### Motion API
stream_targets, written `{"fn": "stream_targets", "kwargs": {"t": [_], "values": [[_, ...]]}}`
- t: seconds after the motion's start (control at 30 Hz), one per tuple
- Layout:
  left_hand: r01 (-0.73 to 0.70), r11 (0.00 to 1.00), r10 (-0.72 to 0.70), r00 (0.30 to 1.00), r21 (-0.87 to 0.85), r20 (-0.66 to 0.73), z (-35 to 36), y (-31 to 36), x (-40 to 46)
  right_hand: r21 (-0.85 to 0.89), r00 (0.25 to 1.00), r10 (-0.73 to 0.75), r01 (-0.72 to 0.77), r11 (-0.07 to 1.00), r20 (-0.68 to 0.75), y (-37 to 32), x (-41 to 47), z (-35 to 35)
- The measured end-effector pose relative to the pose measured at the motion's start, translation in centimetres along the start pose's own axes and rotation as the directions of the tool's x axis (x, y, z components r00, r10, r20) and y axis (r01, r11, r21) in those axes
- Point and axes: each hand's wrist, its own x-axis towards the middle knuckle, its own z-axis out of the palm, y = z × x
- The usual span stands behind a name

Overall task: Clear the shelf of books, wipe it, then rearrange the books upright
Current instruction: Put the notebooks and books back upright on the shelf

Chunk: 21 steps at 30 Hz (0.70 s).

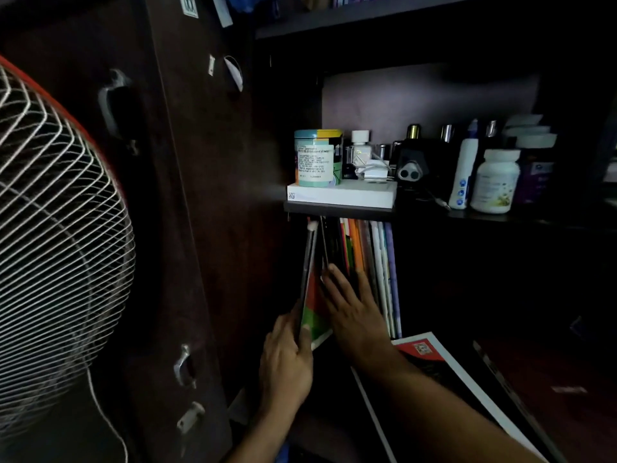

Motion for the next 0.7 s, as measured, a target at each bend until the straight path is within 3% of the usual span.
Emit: {"fn": "stream_targets", "kwargs": {"t": [0.17, 0.27, 0.43, 0.57, 0.7], "values": [[0.033, 0.993, -0.046, 0.992, -0.113, -0.114, -0.2, -0.8, 0.2, 0.285, 0.978, 0.149, -0.103, 0.953, -0.144, -1.4, -1.6, 2.9], [0.013, 0.975, -0.011, 1.000, -0.224, 0.008, 0.6, -1.9, 0.6, 0.334, 0.968, 0.202, -0.143, 0.932, -0.147, -1.7, -1.6, 3.0], [-0.019, 0.984, 0.069, 0.957, -0.177, 0.282, 2.3, -1.1, 2.5, 0.304, 0.979, 0.178, -0.141, 0.942, -0.100, -1.8, -1.5, 3.7], [0.028, 0.976, 0.025, 0.971, -0.215, 0.237, 3.8, -0.1, 5.3, 0.322, 0.970, 0.169, -0.107, 0.941, -0.173, -2.0, -1.4, 4.4], [0.177, 0.914, -0.090, 0.965, -0.365, 0.245, 5.9, 0.1, 8.1, 0.423, 0.949, 0.167, -0.040, 0.905, -0.268, -1.6, -1.2, 2.9]]}}
